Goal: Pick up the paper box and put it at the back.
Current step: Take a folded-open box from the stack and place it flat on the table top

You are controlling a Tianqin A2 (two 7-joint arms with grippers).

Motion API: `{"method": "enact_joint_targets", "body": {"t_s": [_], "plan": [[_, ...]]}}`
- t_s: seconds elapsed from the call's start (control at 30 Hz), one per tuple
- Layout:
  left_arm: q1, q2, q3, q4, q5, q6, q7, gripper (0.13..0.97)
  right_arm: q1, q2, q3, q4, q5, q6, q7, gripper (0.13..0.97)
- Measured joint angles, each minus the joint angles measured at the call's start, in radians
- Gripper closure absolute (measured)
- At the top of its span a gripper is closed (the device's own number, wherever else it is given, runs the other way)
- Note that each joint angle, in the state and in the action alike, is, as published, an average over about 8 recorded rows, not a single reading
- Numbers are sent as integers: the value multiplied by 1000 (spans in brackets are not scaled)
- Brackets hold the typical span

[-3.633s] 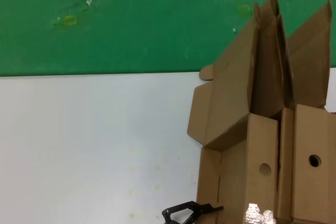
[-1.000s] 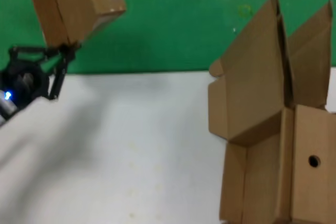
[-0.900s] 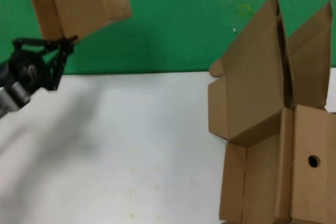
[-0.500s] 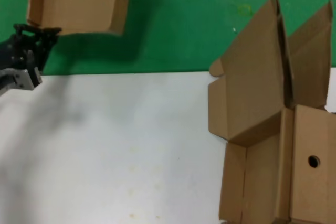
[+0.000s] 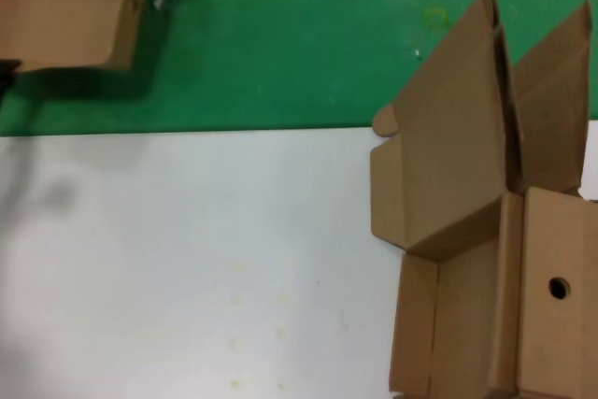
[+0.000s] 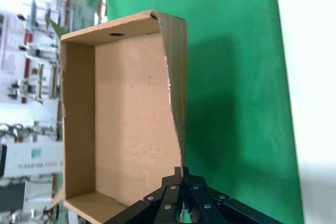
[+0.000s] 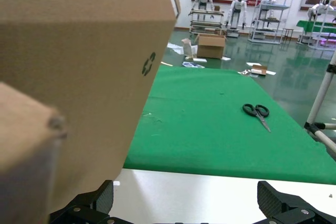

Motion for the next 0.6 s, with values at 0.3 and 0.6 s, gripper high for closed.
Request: {"method": "enact_joint_targets", "body": {"t_s": [0.3, 0.6], "plan": [[-80, -103, -45, 217, -49, 74, 136, 951, 0, 0, 0, 0, 0, 0, 0, 129], [-33, -157, -97, 206, -110, 126, 141, 951, 0, 0, 0, 0, 0, 0, 0, 129]]}}
